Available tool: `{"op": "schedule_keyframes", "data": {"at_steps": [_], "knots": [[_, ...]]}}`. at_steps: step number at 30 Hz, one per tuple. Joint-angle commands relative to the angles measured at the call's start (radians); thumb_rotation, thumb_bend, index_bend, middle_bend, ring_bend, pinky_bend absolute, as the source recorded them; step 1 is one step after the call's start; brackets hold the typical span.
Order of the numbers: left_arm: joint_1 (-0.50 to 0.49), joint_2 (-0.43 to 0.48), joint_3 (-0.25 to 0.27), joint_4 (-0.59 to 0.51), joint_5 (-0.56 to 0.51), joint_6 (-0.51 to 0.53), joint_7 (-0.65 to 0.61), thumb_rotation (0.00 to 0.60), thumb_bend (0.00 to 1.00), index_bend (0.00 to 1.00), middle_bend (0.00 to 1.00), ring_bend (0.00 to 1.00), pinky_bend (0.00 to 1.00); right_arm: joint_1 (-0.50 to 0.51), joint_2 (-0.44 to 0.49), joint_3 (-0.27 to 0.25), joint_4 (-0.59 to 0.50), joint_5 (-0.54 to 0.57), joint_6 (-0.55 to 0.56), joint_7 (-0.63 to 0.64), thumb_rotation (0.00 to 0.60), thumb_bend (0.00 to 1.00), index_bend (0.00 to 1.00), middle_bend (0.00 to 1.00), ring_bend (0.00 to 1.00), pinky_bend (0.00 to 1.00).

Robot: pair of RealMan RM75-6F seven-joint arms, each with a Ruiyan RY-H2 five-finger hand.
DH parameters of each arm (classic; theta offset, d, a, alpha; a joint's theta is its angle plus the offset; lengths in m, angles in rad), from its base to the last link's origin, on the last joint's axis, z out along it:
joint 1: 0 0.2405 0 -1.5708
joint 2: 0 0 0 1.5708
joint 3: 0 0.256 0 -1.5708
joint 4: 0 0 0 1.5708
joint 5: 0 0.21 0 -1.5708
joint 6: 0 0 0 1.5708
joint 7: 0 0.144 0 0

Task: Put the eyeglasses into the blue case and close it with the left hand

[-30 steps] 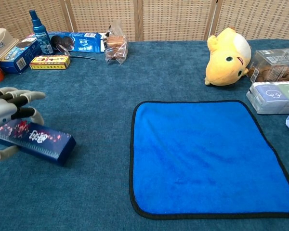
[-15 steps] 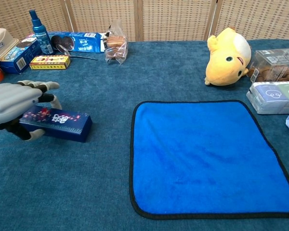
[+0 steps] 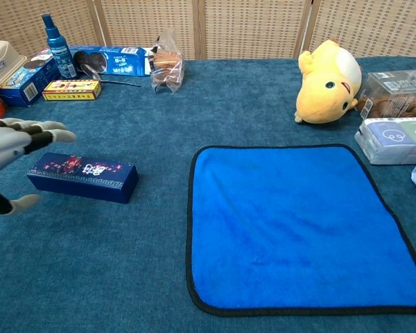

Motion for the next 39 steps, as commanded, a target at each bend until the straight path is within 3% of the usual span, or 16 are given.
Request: {"op": "schedule_keyframes", "data": {"at_steps": [1, 4, 10, 19, 23, 39], "knots": [[0.068, 0.061, 0.063, -0.053, 0.098, 0.089, -0.086, 0.6, 0.34, 0.0, 0.0, 0.0, 0.0, 0.008, -0.002, 0.002, -0.003, 0.008, -0.02, -0.018, 0.568, 0.27, 0.0, 0.16, 0.07, 0.17], [0.158, 0.123, 0.129, -0.078, 0.217, 0.213, -0.204, 0.6, 0.34, 0.0, 0.0, 0.0, 0.0, 0.024, -0.012, 0.005, -0.013, 0.023, -0.058, -0.055, 0.568, 0.27, 0.0, 0.16, 0.06, 0.16], [0.279, 0.208, 0.203, -0.06, 0.344, 0.364, -0.371, 0.6, 0.34, 0.0, 0.0, 0.0, 0.0, 0.046, -0.034, 0.014, -0.027, 0.039, -0.1, -0.131, 0.567, 0.27, 0.01, 0.14, 0.04, 0.14], [0.436, 0.249, 0.259, 0.015, 0.423, 0.524, -0.521, 0.6, 0.34, 0.0, 0.0, 0.0, 0.0, 0.063, -0.065, 0.015, -0.05, 0.054, -0.14, -0.236, 0.568, 0.28, 0.02, 0.14, 0.03, 0.14], [0.469, 0.252, 0.251, 0.044, 0.438, 0.552, -0.547, 0.6, 0.34, 0.0, 0.0, 0.0, 0.0, 0.058, -0.071, 0.016, -0.063, 0.057, -0.133, -0.267, 0.566, 0.28, 0.03, 0.14, 0.03, 0.14], [0.48, 0.279, 0.192, -0.001, 0.449, 0.495, -0.557, 0.6, 0.34, 0.0, 0.0, 0.0, 0.0, 0.073, -0.09, 0.024, -0.067, 0.052, -0.133, -0.279, 0.568, 0.28, 0.03, 0.14, 0.03, 0.13]]}}
